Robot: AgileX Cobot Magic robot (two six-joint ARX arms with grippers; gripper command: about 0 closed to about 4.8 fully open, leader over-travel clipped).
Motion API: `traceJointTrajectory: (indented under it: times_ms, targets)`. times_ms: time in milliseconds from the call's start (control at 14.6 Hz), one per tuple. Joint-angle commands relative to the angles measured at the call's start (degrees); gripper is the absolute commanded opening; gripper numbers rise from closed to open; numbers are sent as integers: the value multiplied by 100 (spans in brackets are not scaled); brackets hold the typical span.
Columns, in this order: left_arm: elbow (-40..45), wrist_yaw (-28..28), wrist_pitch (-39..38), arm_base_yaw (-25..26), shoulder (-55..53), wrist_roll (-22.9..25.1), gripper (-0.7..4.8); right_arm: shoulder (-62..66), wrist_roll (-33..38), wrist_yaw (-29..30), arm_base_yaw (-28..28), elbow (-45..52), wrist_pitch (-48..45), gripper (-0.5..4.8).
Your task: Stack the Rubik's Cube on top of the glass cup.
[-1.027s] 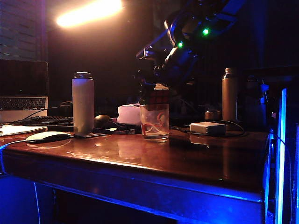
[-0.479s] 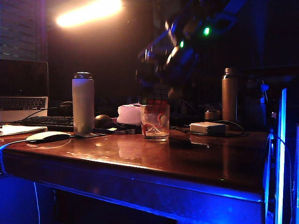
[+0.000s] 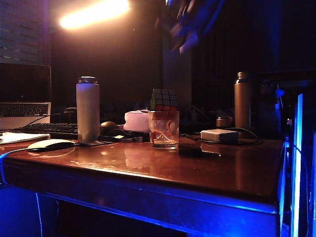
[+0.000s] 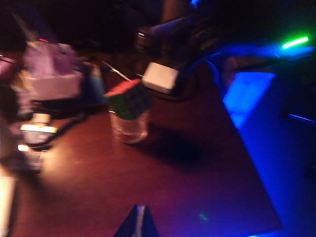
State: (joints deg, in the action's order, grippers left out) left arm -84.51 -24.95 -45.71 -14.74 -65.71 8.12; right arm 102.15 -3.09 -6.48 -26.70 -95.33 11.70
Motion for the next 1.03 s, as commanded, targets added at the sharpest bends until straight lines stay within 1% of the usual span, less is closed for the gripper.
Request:
traceJointTrajectory:
  times_ms: [68, 137, 205, 342, 411, 548, 685, 822, 890, 1027]
  targets:
    - [-24, 737, -109, -2, 544, -9, -6, -809, 9, -295, -4, -24, 835, -1]
    - [-20, 1047, -201, 0, 831, -7, -6, -1088, 9, -289, -4, -24, 1102, -1]
    - [-13, 1204, -295, -2, 1150, -57, -6, -1344, 9, -291, -4, -24, 1333, -1]
    - [197, 1276, -352, -2, 2037, -407, -6, -1790, 13, -286, -4, -15, 1687, -1]
    - [540, 1648, -374, 0, 2736, -452, -6, -1945, 63, -186, -4, -11, 1716, -1]
    - [1187, 1947, -599, 0, 3624, -452, -6, -1958, 74, 208, -4, -11, 1453, -1]
    - [2135, 2044, -501, 2, 4306, -485, -6, -1958, 168, 577, -4, 63, 931, -1]
    - [3239, 2022, 140, 2, 4686, -894, -6, -1961, 181, 820, -9, 122, 535, -1]
    - [3928, 1919, 752, 0, 4721, -1036, -6, -2068, 181, 942, -9, 142, 632, -1]
    - [4811, 1648, 1764, -2, 4721, -1051, -6, -2371, 181, 1049, -9, 155, 1062, -1]
